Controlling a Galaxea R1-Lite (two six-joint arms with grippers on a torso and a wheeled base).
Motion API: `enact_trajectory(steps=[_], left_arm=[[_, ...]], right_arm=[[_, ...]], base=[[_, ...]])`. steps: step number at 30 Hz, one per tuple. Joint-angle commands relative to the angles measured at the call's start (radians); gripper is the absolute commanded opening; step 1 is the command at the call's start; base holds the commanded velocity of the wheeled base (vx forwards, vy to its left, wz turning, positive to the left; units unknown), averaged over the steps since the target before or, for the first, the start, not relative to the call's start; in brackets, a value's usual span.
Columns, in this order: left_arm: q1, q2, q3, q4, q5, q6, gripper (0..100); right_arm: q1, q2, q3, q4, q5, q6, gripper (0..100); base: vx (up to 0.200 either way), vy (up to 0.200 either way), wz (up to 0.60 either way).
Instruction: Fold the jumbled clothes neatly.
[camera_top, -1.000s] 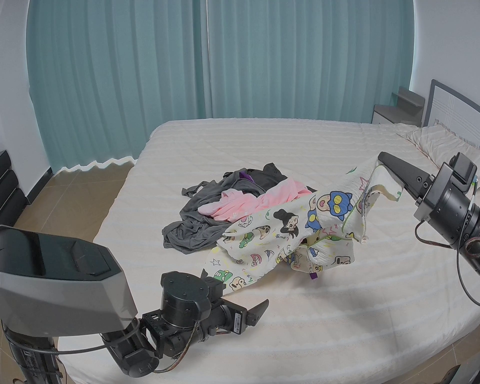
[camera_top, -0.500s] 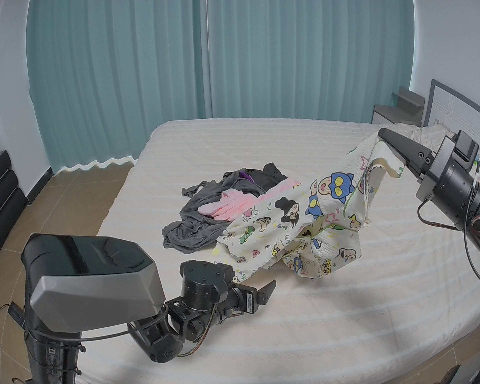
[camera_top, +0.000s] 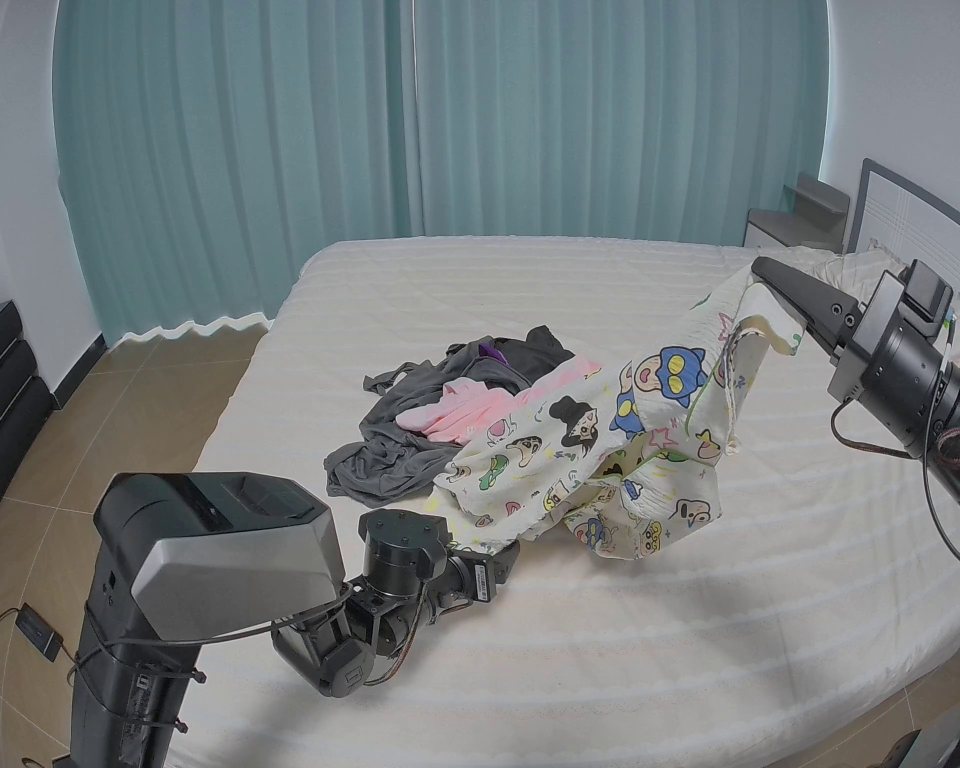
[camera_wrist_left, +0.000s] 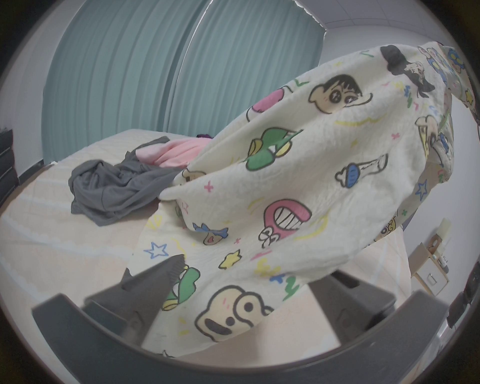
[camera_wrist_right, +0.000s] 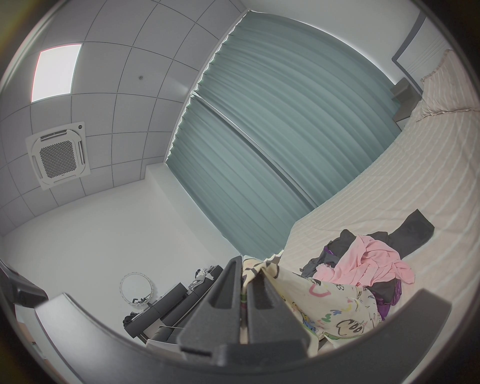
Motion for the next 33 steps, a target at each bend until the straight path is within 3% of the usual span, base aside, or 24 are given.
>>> enact_trajectory(steps=[1,10,14,21,26,30,33], left_arm=[[0.008,0.028,-0.003,0.002,-0.002,-0.019,0],[0.063,0.016,0.092,-0.001,-0.013,-0.059,0],[0.096,-0.071,0.149,-0.001,-0.013,-0.066,0],[0.096,-0.259,0.197,0.004,-0.010,-0.189,0],[0.060,-0.421,0.231,0.052,0.096,-0.229,0],[0.050,-0.535,0.235,0.068,0.114,-0.256,0],[0.042,-0.638,0.217,0.156,0.142,-0.256,0]], right_arm=[[-0.007,0.011,0.006,-0.002,-0.001,0.000,0],[-0.047,0.013,0.029,0.000,0.002,0.003,0],[-0.074,0.027,0.061,-0.002,0.001,0.005,0],[-0.099,0.080,0.121,-0.008,-0.001,0.009,0],[-0.102,0.179,0.132,-0.016,-0.006,0.045,0],[-0.104,0.212,0.090,-0.051,-0.009,0.109,0],[-0.097,0.199,0.032,-0.049,-0.022,0.140,0]], base=[[0.000,0.000,0.00],[0.000,0.000,0.00],[0.000,0.000,0.00],[0.000,0.000,0.00],[0.000,0.000,0.00],[0.000,0.000,0.00],[0.000,0.000,0.00]])
